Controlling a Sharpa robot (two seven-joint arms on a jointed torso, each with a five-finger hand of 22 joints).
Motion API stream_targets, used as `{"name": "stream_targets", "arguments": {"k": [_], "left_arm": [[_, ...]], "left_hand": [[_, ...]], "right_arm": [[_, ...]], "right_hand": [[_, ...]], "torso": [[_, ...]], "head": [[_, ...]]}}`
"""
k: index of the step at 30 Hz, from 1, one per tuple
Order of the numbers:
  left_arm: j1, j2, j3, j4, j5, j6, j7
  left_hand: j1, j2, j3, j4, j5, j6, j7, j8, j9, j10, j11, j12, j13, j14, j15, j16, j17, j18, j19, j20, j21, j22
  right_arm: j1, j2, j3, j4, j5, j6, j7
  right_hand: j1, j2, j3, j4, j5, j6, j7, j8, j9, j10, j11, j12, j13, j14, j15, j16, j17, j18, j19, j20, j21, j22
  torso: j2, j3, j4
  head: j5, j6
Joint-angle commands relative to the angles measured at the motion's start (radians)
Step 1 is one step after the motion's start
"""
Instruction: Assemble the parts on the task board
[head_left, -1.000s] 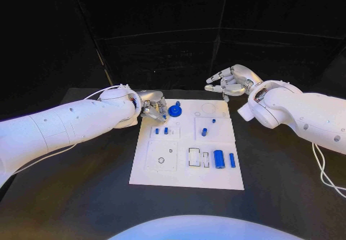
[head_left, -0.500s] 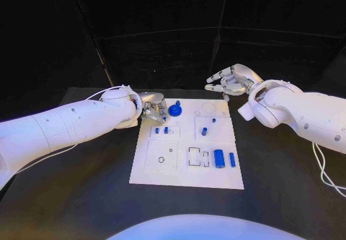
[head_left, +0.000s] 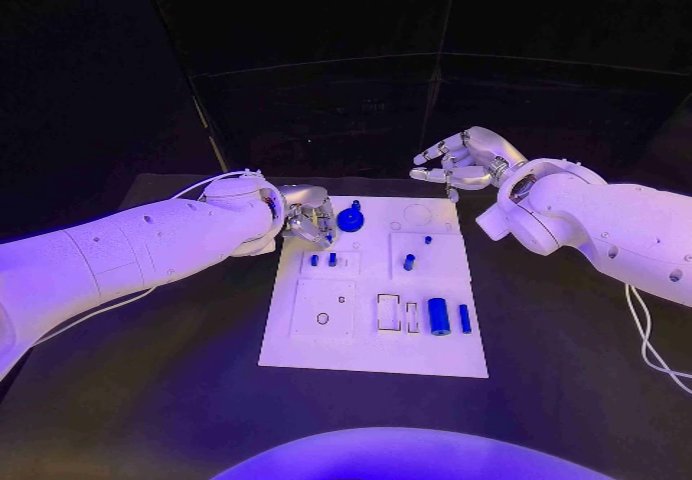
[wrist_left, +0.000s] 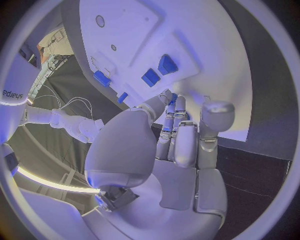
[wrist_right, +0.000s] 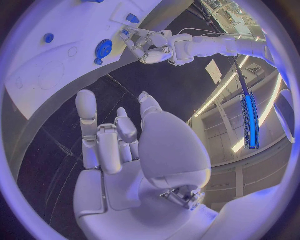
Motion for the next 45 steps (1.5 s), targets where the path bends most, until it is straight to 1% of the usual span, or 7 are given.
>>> {"name": "stream_targets", "arguments": {"k": [1,12,22,35,40,43,45], "left_arm": [[0.001,0.002,0.000,-0.001,0.003,0.019,-0.008],[0.001,0.006,0.000,-0.006,0.003,0.019,-0.011],[0.001,0.006,0.000,-0.008,0.003,0.023,-0.017],[0.001,0.000,0.000,-0.004,0.003,0.023,-0.020],[0.001,-0.010,0.000,-0.003,0.003,0.020,-0.023],[0.001,-0.020,0.000,-0.001,0.003,0.010,-0.027],[0.001,-0.028,0.001,-0.002,0.004,0.000,-0.027]], "left_hand": [[-0.003,-0.010,0.003,-0.001,-0.004,0.006,-0.001,-0.004,-0.001,0.007,0.001,-0.007,-0.001,0.026,0.002,0.005,0.001,-0.016,-0.001,-0.004,0.007,0.002],[-0.010,-0.021,0.007,-0.002,-0.004,-0.051,0.006,-0.050,-0.012,0.006,0.002,-0.031,0.001,0.026,0.003,0.007,0.002,-0.016,-0.003,-0.002,0.010,0.008],[-0.017,-0.029,0.006,-0.001,-0.004,-0.075,0.005,-0.071,-0.011,0.008,0.001,-0.041,0.002,0.025,0.003,0.007,0.000,-0.016,-0.004,-0.002,0.010,0.010],[-0.018,-0.031,0.005,0.000,-0.004,-0.079,0.006,-0.075,-0.011,0.007,0.001,-0.044,0.002,0.025,0.003,0.006,-0.003,-0.016,-0.004,-0.002,0.010,0.010],[-0.016,-0.034,0.007,-0.003,-0.004,-0.081,0.007,-0.078,-0.010,0.002,0.003,-0.049,0.002,0.024,0.003,0.005,-0.005,-0.016,-0.005,-0.001,0.008,0.009],[-0.015,-0.042,0.006,-0.007,-0.004,-0.088,0.008,-0.084,-0.010,-0.008,0.006,-0.055,0.002,0.023,0.006,0.003,-0.009,-0.016,-0.006,0.000,0.008,0.009],[-0.016,-0.046,0.005,-0.007,-0.004,-0.095,0.007,-0.088,-0.010,-0.015,0.008,-0.058,0.002,0.023,0.007,0.003,-0.010,-0.016,-0.006,0.001,0.007,0.009]], "right_arm": [[0.002,0.001,0.001,0.000,0.002,0.005,0.005],[0.002,0.001,0.001,0.000,0.002,0.005,0.006],[0.002,-0.001,0.001,0.001,0.002,0.007,0.002],[0.002,-0.003,0.001,0.000,0.002,0.010,-0.003],[0.002,-0.005,0.001,-0.002,0.002,0.008,-0.004],[0.002,-0.008,0.001,-0.002,-0.005,0.003,-0.010],[0.002,-0.011,0.001,-0.002,-0.013,0.000,-0.016]], "right_hand": [[0.000,0.009,-0.006,0.001,0.005,-0.007,-0.001,0.005,-0.001,-0.004,0.001,-0.002,-0.001,0.045,-0.006,-0.005,0.000,0.012,-0.004,-0.001,-0.006,-0.001],[0.000,0.009,-0.006,0.001,0.005,-0.007,-0.001,0.005,-0.001,-0.004,0.001,-0.002,-0.001,0.045,-0.006,-0.005,0.000,0.012,-0.004,-0.001,-0.006,-0.001],[0.001,0.011,-0.006,0.001,0.004,-0.007,0.000,0.005,-0.001,-0.007,0.001,-0.004,-0.004,0.045,-0.006,-0.006,-0.003,0.013,-0.006,-0.001,-0.008,-0.005],[0.001,0.011,-0.007,0.001,0.004,-0.008,0.000,0.005,-0.001,-0.011,0.001,-0.008,-0.010,0.043,-0.006,-0.010,-0.011,0.015,-0.011,-0.001,-0.014,-0.017],[0.010,0.015,-0.012,0.003,0.002,-0.007,-0.001,0.011,0.000,-0.134,-0.001,-0.128,-0.174,0.019,-0.007,-0.064,-0.102,0.031,-0.065,-0.001,-0.080,-0.122],[0.040,0.034,0.005,-0.006,0.010,-0.004,-0.004,0.018,0.001,-0.259,-0.005,-0.280,-0.360,-0.004,-0.011,-0.122,-0.190,0.031,-0.071,-0.004,-0.099,-0.134],[0.063,0.042,0.026,-0.010,0.007,-0.004,-0.007,0.023,0.000,-0.272,-0.003,-0.371,-0.442,-0.018,-0.014,-0.178,-0.261,0.030,-0.073,-0.007,-0.125,-0.151]], "torso": [[0.000,-0.0003,0.0005],[0.000,-0.0001,-0.0003],[-0.001,0.0005,-0.0003],[0.000,-0.0001,-0.0002],[-0.001,-0.0006,0.0005],[0.000,-0.0008,0.0005],[-0.001,-0.0010,0.0003]], "head": [[-0.001,-0.001],[-0.001,-0.001],[-0.003,-0.001],[-0.006,-0.002],[-0.006,0.000],[-0.007,0.001],[-0.006,0.001]]}}
